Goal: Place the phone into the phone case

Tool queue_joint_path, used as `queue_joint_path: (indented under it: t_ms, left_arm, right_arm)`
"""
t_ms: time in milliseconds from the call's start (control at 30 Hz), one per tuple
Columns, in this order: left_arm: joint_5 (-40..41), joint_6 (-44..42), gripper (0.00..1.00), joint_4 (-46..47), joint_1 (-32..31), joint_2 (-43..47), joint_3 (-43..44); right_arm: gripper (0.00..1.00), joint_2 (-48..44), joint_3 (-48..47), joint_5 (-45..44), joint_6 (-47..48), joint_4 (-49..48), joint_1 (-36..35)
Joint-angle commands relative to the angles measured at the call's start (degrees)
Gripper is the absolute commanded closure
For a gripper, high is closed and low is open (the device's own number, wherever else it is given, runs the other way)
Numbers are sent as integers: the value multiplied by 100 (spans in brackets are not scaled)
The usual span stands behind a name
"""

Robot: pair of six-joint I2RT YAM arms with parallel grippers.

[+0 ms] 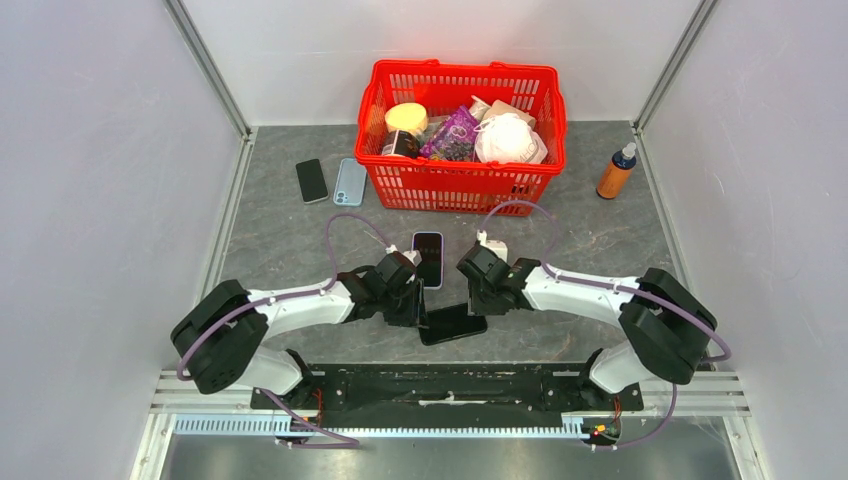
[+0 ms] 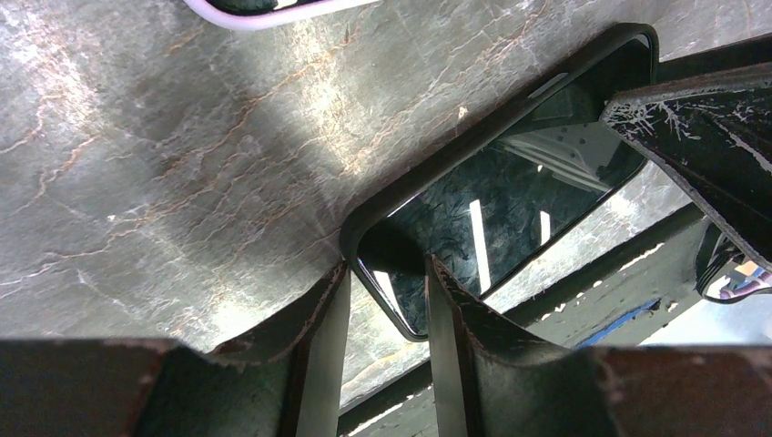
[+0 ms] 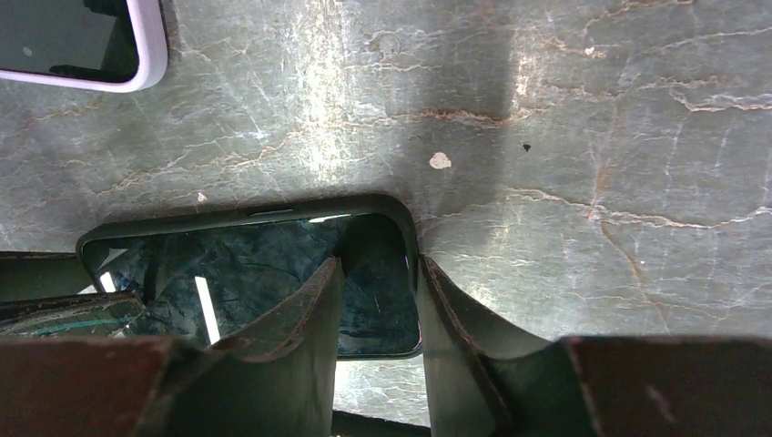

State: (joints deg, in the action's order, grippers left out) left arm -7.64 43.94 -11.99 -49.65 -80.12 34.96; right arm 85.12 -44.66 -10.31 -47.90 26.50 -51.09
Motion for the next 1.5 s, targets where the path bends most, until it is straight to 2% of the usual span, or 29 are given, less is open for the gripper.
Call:
queue_joint_path:
  t_ms: [0,233,333,567,867,1033,1167,1233,1367,1467]
  left_arm:
    - [89,-184,58,126,-76,-198,130]
    - [95,-176,59,127,-132,-310,223]
    - [100,-142,60,157,-172,-363,214]
    - [231,22,65,304,-401,-476,102]
    - [460,176,67,340,-584,-396,-32]
    - [737,-68,65,-70,-584,20,118]
    - [1115,-379,60,-500,-576,434,407]
    - [1224,-483,57,-597,-581,581,536]
    - [1299,-594,51,-700,-575,660,802]
    - [1312,-611,48,-631,-560,607,914]
  right_arm:
    - [63,575,84,-144,-164,-323,-198]
    - [74,1358,466,-39,-810,-1007,-712]
    - [76,1516,465,-124,-995,-1016,-832]
    - [69,757,-60,-668,-656,-189,-707]
    - [69,209,-277,-578,-436,63,-455]
    - [55,-294,-284,-644,-411,281,-378]
    - [31,-894,-224,-841,-520,655,-340]
    - [22,-1247,-157,-952,-583,836,-340]
    - [20,-1835,215,-874,-989,1040,-347]
    - [26,-2170,654,-696,-1403,886,-549]
